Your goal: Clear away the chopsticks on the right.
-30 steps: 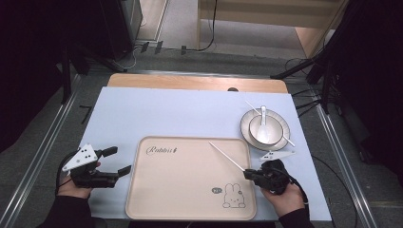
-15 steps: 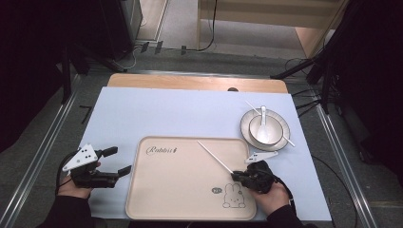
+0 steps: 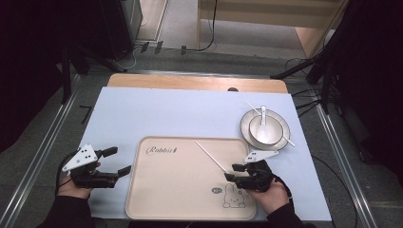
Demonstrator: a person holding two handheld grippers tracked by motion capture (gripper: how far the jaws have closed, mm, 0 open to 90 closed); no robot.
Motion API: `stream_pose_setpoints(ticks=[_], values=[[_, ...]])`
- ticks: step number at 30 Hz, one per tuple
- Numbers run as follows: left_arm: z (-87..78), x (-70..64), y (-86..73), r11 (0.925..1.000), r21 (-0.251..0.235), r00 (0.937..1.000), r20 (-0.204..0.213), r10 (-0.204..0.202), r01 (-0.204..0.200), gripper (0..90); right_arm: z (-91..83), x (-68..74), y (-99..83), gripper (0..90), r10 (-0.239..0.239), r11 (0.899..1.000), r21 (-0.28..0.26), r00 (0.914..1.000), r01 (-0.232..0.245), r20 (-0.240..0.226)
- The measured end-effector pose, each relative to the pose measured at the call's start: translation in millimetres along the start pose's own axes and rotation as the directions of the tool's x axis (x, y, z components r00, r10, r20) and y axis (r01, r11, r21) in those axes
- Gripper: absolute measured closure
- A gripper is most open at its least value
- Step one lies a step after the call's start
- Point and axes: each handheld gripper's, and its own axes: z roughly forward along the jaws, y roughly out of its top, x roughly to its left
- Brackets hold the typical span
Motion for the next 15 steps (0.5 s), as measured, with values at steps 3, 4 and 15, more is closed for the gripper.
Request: stream_pose_setpoints(ticks=[3, 4, 15], values=[[0.0, -0.1, 0.0, 1.0, 0.0, 1.0, 0.0, 0.0, 0.0, 14.5, -12.1, -3.6, 5.4, 41.1, -0.004, 0.999, -0.048, 1.0, 0.003, -0.008], [-0.1, -0.1, 0.1, 1.0, 0.002, 1.0, 0.0, 0.001, -0.001, 14.6, -16.9, -6.2, 6.9, 39.8, 0.006, 0.998, -0.065, 0.9999, -0.007, -0.01], [0.9, -0.1, -0.2, 1.0, 0.002, 1.0, -0.001, -0.001, 0.001, 14.6, -64.6, -48.0, 33.8, 33.4, 0.053, 0.982, -0.181, 0.9982, -0.047, 0.029]])
